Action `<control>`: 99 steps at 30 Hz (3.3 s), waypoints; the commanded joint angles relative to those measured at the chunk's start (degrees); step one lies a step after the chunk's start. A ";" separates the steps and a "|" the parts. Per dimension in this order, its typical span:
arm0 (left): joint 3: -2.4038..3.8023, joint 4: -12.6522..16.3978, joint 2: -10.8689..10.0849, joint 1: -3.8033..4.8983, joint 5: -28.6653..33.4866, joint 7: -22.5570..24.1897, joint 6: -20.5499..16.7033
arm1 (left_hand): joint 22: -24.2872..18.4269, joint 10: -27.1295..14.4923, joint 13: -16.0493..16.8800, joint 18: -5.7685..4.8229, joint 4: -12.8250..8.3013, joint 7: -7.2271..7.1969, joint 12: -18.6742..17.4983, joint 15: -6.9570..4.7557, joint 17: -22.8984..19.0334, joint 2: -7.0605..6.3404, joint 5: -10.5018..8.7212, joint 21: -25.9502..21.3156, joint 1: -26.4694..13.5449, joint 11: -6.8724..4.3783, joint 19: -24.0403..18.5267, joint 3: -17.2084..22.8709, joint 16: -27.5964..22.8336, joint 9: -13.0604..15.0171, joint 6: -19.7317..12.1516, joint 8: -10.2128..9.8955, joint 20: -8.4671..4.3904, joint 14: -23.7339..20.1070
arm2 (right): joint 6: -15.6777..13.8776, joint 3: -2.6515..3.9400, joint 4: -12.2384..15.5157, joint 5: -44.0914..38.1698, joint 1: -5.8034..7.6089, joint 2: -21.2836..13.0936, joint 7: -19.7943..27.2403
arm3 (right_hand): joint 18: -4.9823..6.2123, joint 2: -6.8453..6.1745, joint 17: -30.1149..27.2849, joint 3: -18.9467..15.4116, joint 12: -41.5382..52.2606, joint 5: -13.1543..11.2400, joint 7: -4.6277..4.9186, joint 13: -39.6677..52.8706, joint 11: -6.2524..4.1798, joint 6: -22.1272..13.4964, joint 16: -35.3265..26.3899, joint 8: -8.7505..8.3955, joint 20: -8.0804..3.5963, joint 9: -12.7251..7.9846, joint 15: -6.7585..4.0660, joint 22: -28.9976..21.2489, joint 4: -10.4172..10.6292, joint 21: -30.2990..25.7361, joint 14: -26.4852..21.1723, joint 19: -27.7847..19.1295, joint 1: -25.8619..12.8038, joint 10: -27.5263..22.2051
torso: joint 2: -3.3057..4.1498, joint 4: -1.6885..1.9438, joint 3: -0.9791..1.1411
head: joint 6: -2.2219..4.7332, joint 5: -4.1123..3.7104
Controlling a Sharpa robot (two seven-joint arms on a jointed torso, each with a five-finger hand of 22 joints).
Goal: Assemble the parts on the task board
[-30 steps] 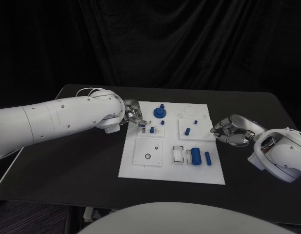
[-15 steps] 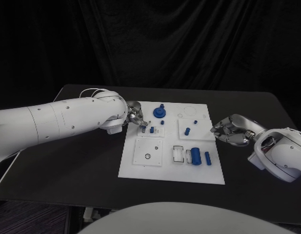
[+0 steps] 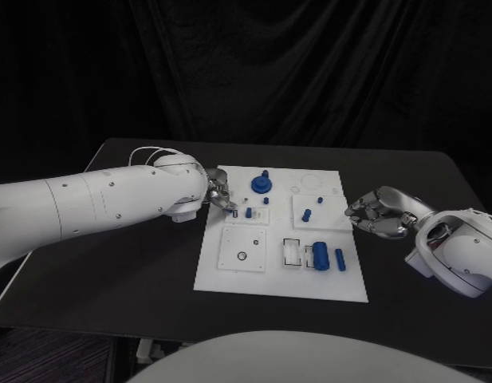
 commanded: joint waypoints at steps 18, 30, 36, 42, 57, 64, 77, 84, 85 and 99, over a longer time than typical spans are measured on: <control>0.05 0.66 -0.26 -0.97 -2.02 2.12 -2.56 | 11.90 6.03 15.06 0.60 -1.67 -0.61 -0.03 -0.48 15.10 0.23 0.51 -0.03 -0.89 -0.34 1.92 1.87 0.15 -0.09 0.71 0.17 -0.52 5.95 | -0.89 0.03 -0.29 -0.10 -0.03 -0.18 -0.76 | 0.78 -0.15 3.95 0.37 -0.23 0.53 0.31 0.13 0.11 0.14 -0.18 -0.10 0.14 -0.07 0.16 7.42 -0.08 -0.31 -0.22 -0.41 -0.06 -0.09 | -0.05 -0.04 -0.01 | -0.01 -0.17; 0.05 0.47 0.06 -1.14 -2.02 1.86 -2.04 | 11.82 6.03 15.06 0.65 -1.71 -0.64 -0.03 -0.48 15.10 0.35 0.59 -0.25 -1.14 -0.35 1.85 1.96 0.15 -0.03 0.95 0.24 -0.53 5.95 | -0.78 0.03 -0.68 -0.10 -0.03 -0.10 -0.84 | 0.78 -0.15 3.95 0.37 -0.23 0.53 0.31 0.13 0.11 0.14 -0.18 -0.10 0.14 -0.07 0.16 7.42 -0.08 -0.31 -0.22 -0.41 -0.06 -0.09 | 0.00 0.14 -0.04 | -0.01 -0.43; 0.05 0.51 0.14 -1.23 -2.02 1.50 -1.28 | 11.79 6.03 15.06 0.67 -1.70 -0.66 -0.03 -0.50 15.10 0.41 0.54 -0.34 -1.42 -0.36 1.82 1.98 0.15 0.01 1.13 0.29 -0.55 5.95 | -0.68 0.03 -0.72 -0.10 -0.03 -0.10 -0.92 | 0.78 -0.15 3.95 0.37 -0.23 0.53 0.31 0.13 0.11 0.14 -0.18 -0.10 0.14 -0.07 0.16 7.42 -0.08 -0.31 -0.22 -0.41 -0.06 -0.09 | 0.00 0.02 -0.09 | -0.01 -0.36; 0.05 0.53 0.13 -1.29 -2.02 1.27 -0.72 | 11.76 6.03 15.06 0.68 -1.68 -0.67 -0.03 -0.50 15.10 0.45 0.50 -0.43 -1.60 -0.38 1.79 1.99 0.15 0.02 1.21 0.31 -0.56 5.95 | -0.56 0.03 -0.84 -0.10 -0.03 -0.08 -1.01 | 0.78 -0.15 3.95 0.37 -0.23 0.53 0.31 0.13 0.11 0.14 -0.18 -0.10 0.14 -0.07 0.16 7.42 -0.08 -0.31 -0.22 -0.41 -0.06 -0.09 | -0.01 -0.06 -0.09 | -0.01 -0.27; 0.05 0.67 0.35 -1.37 -2.02 1.78 -0.89 | 11.76 6.03 15.06 0.68 -1.64 -0.69 -0.03 -0.51 15.10 0.49 0.44 -0.45 -1.82 -0.39 1.80 1.99 0.15 0.04 1.29 0.31 -0.57 5.95 | -0.22 0.03 -0.96 -0.10 -0.03 0.07 -1.16 | 0.78 -0.15 3.88 0.46 -0.24 0.68 0.32 0.09 0.11 0.04 -0.24 -0.16 0.16 -0.13 0.17 7.43 -0.08 -0.32 -0.25 -0.40 -0.17 -0.09 | -0.05 0.00 0.00 | -0.01 -0.34; 0.05 0.35 0.57 -1.44 -2.02 2.06 -1.01 | 11.74 6.03 15.06 0.69 -1.64 -0.70 -0.03 -0.52 15.10 0.52 0.42 -0.50 -1.92 -0.40 1.78 2.00 0.15 0.05 1.34 0.33 -0.57 5.95 | -0.06 0.03 -0.87 -0.10 -0.03 -0.06 -1.32 | 0.80 -0.14 3.83 0.47 -0.26 0.69 0.32 0.04 0.12 0.06 -0.27 -0.15 0.16 -0.13 0.17 7.41 -0.08 -0.39 -0.28 -0.44 -0.18 -0.13 | -0.03 -0.04 -0.03 | -0.01 -0.37; 0.05 0.04 0.88 -1.76 -2.02 2.50 -1.26 | 11.60 6.03 15.06 0.78 -1.66 -0.75 -0.03 -0.55 15.10 0.84 -0.90 -0.97 -2.86 -0.43 1.65 2.03 0.15 0.12 1.41 0.20 -0.61 5.95 | 0.29 0.03 -0.73 -0.10 -0.03 -0.32 -1.74 | 0.82 -0.15 3.78 0.49 -0.31 0.70 0.32 -0.03 0.12 0.10 -0.32 -0.12 0.17 -0.13 0.18 7.38 -0.08 -0.49 -0.31 -0.49 -0.21 -0.20 | 0.02 -0.01 -0.03 | -0.01 -0.33; 0.05 0.09 0.92 -1.86 -2.02 2.63 -1.19 | 11.52 6.03 15.06 0.82 -1.68 -0.77 -0.03 -0.57 15.10 1.16 -2.89 -1.24 -3.59 -0.45 1.60 1.90 0.15 0.17 1.42 0.04 -0.64 5.95 | 0.47 0.03 -0.76 -0.10 -0.03 -0.29 -1.92 | 0.82 -0.15 3.78 0.49 -0.31 0.70 0.32 -0.03 0.12 0.10 -0.32 -0.12 0.17 -0.13 0.18 7.38 -0.08 -0.49 -0.31 -0.49 -0.21 -0.20 | 0.03 -0.02 -0.01 | -0.01 -0.28; 0.05 0.11 0.90 -1.87 -2.02 2.59 -1.09 | 11.50 6.03 15.06 0.83 -1.70 -0.76 -0.03 -0.57 15.10 1.22 -3.24 -1.33 -3.71 -0.45 1.58 1.87 0.15 0.17 1.40 -0.01 -0.64 5.95 | 0.52 0.03 -0.77 -0.10 -0.03 -0.27 -1.97 | 0.82 -0.15 3.78 0.49 -0.31 0.70 0.32 -0.03 0.12 0.10 -0.32 -0.12 0.17 -0.13 0.18 7.38 -0.08 -0.49 -0.31 -0.49 -0.21 -0.20 | 0.03 -0.01 0.00 | -0.01 -0.29; 0.04 0.25 0.53 -2.07 -2.02 1.33 0.84 | 11.04 6.03 15.06 1.12 3.98 0.16 -0.03 0.06 15.10 2.86 -11.39 -3.12 -11.52 0.35 1.15 -3.79 0.15 -2.74 1.38 -3.25 -0.16 5.95 | 1.21 0.03 -0.85 -0.10 -0.03 -0.19 -2.36 | 0.86 0.42 3.75 1.89 -0.39 4.21 0.41 -0.12 0.19 0.15 -0.36 -0.11 0.19 -0.27 0.20 7.38 -0.65 -0.74 -0.33 -0.55 0.00 -0.33 | -0.06 0.01 -0.02 | -0.01 -0.52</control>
